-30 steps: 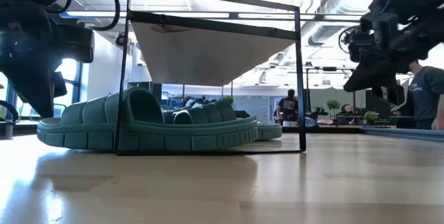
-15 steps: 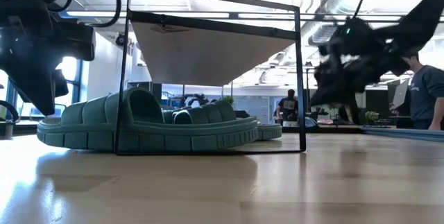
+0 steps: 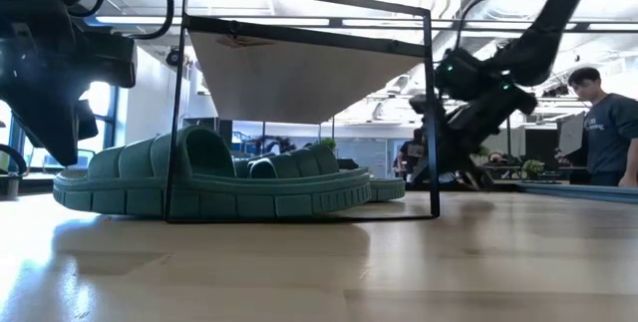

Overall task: Pick and place slides into the shelf
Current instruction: Put the green slide under the shelf

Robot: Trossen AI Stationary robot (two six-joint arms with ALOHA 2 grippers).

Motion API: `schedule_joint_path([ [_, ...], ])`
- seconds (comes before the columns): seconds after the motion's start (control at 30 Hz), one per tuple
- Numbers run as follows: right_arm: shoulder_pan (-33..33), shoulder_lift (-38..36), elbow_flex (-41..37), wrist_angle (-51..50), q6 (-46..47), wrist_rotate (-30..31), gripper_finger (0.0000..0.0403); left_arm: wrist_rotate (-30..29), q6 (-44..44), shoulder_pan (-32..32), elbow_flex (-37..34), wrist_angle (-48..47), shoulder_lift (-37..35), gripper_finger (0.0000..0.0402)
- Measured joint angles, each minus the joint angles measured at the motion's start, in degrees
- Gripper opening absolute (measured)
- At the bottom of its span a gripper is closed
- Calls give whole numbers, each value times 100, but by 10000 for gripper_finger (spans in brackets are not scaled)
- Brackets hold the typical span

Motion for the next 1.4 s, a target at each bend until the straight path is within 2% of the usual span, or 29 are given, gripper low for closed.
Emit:
schedule_joint_path([
  [0.27,-11,563,388,343,8,-131,0,-59,-1,0,0,6,0,0],
  [0.43,76,600,401,248,41,-178,0,-104,-1,2,0,4,0,0],
  [0.83,809,595,399,34,155,18,0,-263,-69,2,0,13,0,0],
  [1.1,934,591,399,-9,195,76,0,-276,-70,2,0,26,0,0],
  [1.27,981,591,397,-56,195,109,0,18,-200,2,0,17,-59,0],
  [1.4,983,591,397,-69,192,124,0,199,-251,0,5,-446,-390,0],
])
